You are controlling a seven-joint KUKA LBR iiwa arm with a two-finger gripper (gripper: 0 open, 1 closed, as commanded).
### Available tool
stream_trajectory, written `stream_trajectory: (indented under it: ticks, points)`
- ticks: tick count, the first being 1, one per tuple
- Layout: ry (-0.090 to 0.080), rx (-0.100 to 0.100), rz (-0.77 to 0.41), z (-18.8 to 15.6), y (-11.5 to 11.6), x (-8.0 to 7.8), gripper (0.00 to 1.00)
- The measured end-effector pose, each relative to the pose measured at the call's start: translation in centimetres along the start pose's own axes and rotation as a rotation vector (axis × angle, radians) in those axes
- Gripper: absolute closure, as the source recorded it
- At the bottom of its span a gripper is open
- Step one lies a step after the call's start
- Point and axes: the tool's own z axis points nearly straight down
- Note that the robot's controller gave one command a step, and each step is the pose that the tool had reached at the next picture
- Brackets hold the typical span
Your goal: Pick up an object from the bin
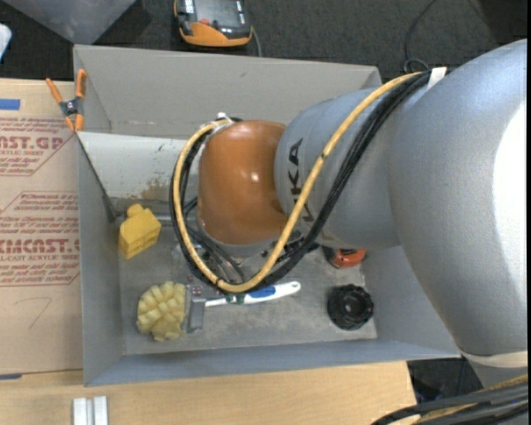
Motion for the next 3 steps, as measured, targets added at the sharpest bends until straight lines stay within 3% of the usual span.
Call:
stream_trajectory:
  ticks: [1, 2, 3]
  points:
    - [0.003, -0.001, 0.025, 3.7, -0.2, 1.3, 0.0]
    - [-0.006, -0.002, 0.01, 4.0, -3.3, 0.6, 0.0]
    - [-0.001, -0.004, 0.029, 6.1, -1.8, -1.5, 0.0]
